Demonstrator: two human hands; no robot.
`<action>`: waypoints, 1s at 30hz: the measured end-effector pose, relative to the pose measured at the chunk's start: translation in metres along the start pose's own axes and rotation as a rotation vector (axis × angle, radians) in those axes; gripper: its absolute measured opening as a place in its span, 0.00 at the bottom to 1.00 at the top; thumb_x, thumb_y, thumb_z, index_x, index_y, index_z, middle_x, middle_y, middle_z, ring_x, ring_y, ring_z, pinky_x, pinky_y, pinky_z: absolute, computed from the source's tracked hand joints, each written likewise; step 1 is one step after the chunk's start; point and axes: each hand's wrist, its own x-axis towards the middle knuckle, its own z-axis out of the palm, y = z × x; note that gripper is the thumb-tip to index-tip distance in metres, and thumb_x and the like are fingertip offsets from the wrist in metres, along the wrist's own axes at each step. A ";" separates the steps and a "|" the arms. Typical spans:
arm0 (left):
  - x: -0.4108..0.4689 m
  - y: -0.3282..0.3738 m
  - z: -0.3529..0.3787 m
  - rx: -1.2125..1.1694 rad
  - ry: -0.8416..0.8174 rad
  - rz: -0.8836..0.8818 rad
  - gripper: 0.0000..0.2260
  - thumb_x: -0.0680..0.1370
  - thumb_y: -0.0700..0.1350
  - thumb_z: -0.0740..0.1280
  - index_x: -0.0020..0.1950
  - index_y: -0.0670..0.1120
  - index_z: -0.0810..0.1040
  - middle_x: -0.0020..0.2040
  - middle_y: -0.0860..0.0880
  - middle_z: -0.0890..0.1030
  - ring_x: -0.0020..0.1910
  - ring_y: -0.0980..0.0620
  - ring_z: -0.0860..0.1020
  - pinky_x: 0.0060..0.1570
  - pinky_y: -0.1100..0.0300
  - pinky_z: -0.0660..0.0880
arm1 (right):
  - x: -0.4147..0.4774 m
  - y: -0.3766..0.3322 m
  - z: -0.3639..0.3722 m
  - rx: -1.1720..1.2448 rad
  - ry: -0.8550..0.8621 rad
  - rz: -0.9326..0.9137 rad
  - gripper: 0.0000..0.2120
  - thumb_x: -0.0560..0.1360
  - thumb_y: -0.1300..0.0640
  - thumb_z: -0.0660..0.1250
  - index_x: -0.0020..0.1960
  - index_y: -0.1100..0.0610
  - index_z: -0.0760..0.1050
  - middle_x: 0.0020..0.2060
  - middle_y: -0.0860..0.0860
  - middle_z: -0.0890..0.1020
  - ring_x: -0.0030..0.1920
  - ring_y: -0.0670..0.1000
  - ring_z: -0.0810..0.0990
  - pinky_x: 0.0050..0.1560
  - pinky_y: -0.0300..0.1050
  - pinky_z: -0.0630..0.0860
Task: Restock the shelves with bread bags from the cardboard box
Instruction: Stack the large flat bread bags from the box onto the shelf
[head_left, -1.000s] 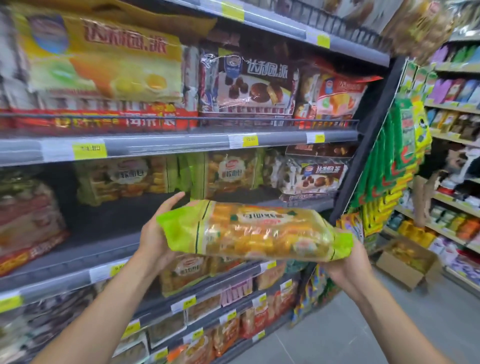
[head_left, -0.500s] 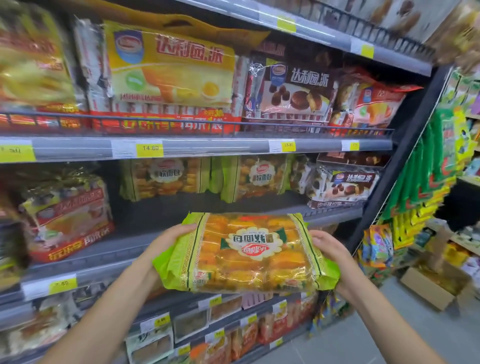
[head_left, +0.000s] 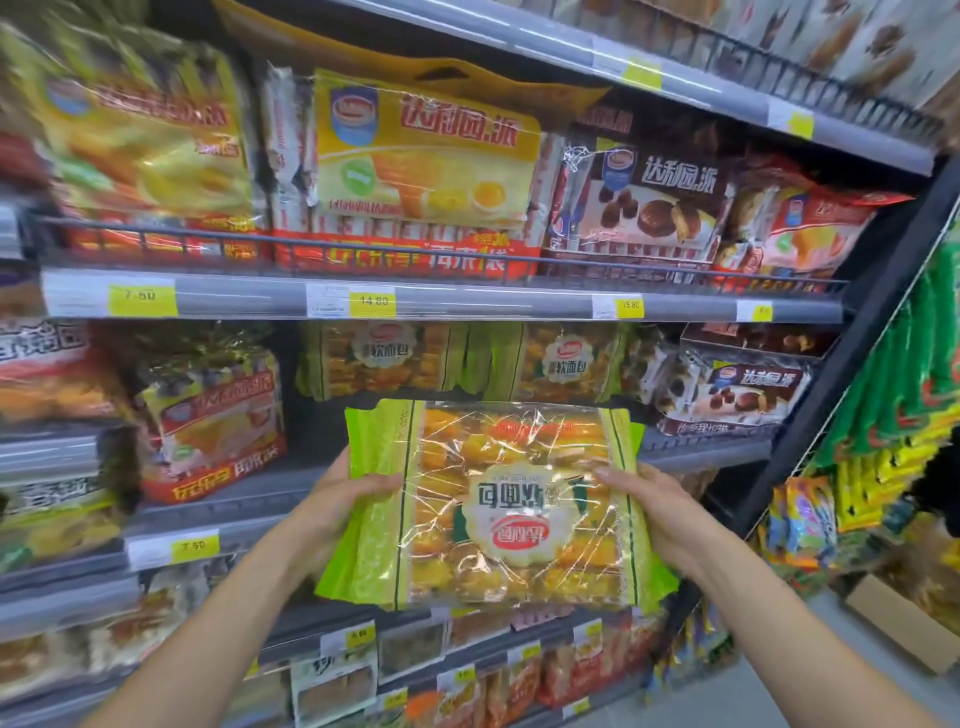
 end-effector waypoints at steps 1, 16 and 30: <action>-0.002 -0.001 -0.002 -0.028 -0.011 -0.019 0.36 0.61 0.42 0.82 0.68 0.46 0.76 0.58 0.41 0.85 0.53 0.39 0.84 0.55 0.43 0.80 | 0.001 -0.004 0.000 -0.038 0.010 -0.034 0.41 0.74 0.56 0.75 0.80 0.56 0.58 0.71 0.52 0.71 0.74 0.56 0.68 0.74 0.52 0.62; 0.015 0.003 0.046 0.726 -0.402 0.143 0.45 0.64 0.64 0.81 0.77 0.57 0.65 0.74 0.60 0.73 0.74 0.62 0.69 0.75 0.52 0.66 | 0.007 -0.098 0.044 -1.138 -0.377 -0.480 0.43 0.71 0.53 0.79 0.77 0.38 0.59 0.75 0.40 0.65 0.72 0.41 0.63 0.72 0.43 0.62; 0.014 -0.035 0.076 0.232 -0.160 0.036 0.19 0.73 0.41 0.79 0.63 0.48 0.80 0.55 0.45 0.87 0.54 0.43 0.86 0.55 0.45 0.82 | 0.026 -0.058 0.043 -1.367 -0.154 -0.723 0.43 0.71 0.43 0.77 0.79 0.41 0.59 0.76 0.42 0.66 0.75 0.47 0.64 0.74 0.56 0.66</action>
